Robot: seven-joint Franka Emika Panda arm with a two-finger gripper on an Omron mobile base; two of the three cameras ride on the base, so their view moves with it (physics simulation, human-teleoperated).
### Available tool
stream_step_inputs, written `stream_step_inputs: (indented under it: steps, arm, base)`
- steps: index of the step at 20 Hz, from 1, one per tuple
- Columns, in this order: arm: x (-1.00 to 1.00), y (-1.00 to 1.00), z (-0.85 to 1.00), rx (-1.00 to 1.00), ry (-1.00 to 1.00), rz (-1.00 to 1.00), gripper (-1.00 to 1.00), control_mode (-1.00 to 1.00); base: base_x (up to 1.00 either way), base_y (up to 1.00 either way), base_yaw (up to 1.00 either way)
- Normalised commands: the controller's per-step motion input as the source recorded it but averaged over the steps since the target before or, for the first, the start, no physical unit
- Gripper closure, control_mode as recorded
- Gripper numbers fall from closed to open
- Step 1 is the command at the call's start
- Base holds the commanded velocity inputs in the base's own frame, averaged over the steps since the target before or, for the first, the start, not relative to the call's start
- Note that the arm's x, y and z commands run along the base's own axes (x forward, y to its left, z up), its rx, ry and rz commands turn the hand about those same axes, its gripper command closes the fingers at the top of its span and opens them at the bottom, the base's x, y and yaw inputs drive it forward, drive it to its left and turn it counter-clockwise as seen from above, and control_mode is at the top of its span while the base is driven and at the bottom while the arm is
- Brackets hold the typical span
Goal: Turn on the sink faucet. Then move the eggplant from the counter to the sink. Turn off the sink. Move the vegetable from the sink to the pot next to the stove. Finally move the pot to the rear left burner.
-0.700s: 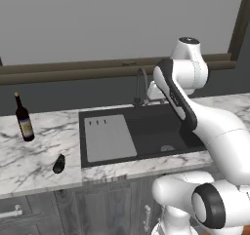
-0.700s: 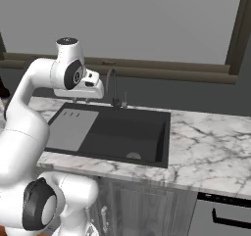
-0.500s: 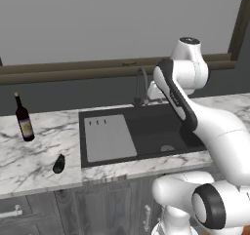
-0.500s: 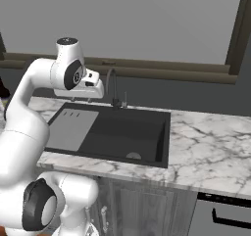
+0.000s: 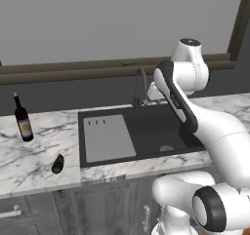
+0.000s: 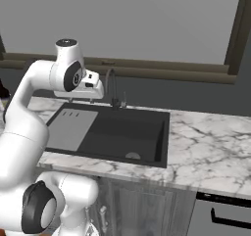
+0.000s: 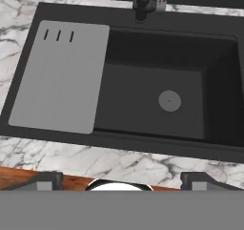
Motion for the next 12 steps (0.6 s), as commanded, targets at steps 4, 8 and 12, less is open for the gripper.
stream_step_inputs:
  steps: [4,8,12]
  arm:
    - [0.00,0.00,0.00,0.00,0.00,0.00,-1.00,1.00]
    - [0.00,0.00,0.00,0.00,0.00,0.00,-1.00,1.00]
    - [0.00,0.00,0.00,0.00,0.00,0.00,-1.00,1.00]
  base:
    - [0.01,-0.43,0.00]
    - [0.08,-0.33,0.00]
    - [0.30,-0.01,-0.05]
